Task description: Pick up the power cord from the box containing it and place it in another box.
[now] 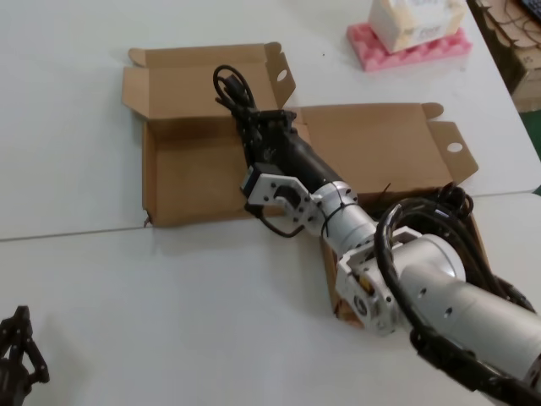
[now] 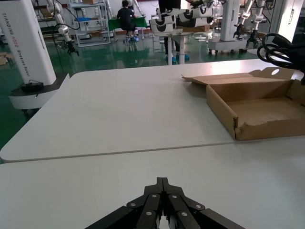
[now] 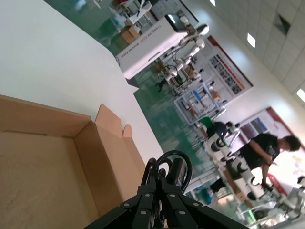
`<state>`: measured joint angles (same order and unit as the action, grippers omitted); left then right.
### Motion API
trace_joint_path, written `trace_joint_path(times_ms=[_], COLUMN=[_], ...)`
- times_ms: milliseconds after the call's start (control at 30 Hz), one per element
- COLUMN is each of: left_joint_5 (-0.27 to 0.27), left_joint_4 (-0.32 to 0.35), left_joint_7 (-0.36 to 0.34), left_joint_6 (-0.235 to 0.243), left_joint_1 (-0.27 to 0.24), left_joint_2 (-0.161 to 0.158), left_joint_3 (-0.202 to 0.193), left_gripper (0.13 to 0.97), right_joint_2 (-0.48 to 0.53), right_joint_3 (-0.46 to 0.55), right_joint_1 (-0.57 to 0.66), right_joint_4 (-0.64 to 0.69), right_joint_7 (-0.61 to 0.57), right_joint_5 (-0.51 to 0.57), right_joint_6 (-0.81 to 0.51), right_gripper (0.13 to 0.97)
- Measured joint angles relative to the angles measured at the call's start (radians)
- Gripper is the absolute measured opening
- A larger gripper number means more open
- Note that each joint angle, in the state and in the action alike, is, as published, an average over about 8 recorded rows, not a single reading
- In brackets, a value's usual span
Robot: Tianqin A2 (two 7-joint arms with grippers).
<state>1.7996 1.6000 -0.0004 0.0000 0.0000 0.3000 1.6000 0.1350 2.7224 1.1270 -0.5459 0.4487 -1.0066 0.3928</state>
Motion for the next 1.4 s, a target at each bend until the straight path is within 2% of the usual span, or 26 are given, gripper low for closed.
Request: trace_joint_path(times_ms=[233, 500, 633, 800, 967, 1067, 1100, 1367, 1400], left_joint_5=[0.000, 0.000, 0.000, 0.000, 0.000, 0.000, 0.000, 0.000, 0.000], left_joint_4=[0.000, 0.000, 0.000, 0.000, 0.000, 0.000, 0.000, 0.000, 0.000], left_joint_7=[0.000, 0.000, 0.000, 0.000, 0.000, 0.000, 0.000, 0.000, 0.000], left_joint_6=[0.000, 0.000, 0.000, 0.000, 0.000, 0.000, 0.000, 0.000, 0.000], left_joint_1=[0.000, 0.000, 0.000, 0.000, 0.000, 0.000, 0.000, 0.000, 0.000], left_joint_2=[0.000, 0.000, 0.000, 0.000, 0.000, 0.000, 0.000, 0.000, 0.000], left_joint_3=[0.000, 0.000, 0.000, 0.000, 0.000, 0.000, 0.000, 0.000, 0.000], left_gripper=[0.163, 0.163, 0.163, 0.163, 0.163, 0.163, 0.163, 0.181, 0.185], right_joint_2=[0.006, 0.051, 0.082, 0.165, 0.288, 0.344, 0.355, 0.359, 0.357], right_joint_3=[0.026, 0.030, 0.030, 0.022, -0.057, -0.115, -0.129, -0.195, -0.205], right_joint_1=[-0.015, -0.039, -0.037, -0.012, -0.008, -0.026, -0.034, -0.101, -0.113], right_joint_4=[-0.023, -0.130, -0.182, -0.321, -0.522, -0.614, -0.633, -0.677, -0.681], right_joint_7=[0.000, 0.000, 0.000, 0.000, 0.000, 0.000, 0.000, 0.000, 0.000], right_joint_5=[0.003, -0.062, -0.125, -0.274, -0.427, -0.484, -0.494, -0.523, -0.526], right_joint_6=[0.053, 0.017, 0.005, 0.034, 0.101, 0.128, 0.132, 0.111, 0.106], right_gripper=[0.177, 0.196, 0.248, 0.300, 0.407, 0.471, 0.471, 0.685, 0.685])
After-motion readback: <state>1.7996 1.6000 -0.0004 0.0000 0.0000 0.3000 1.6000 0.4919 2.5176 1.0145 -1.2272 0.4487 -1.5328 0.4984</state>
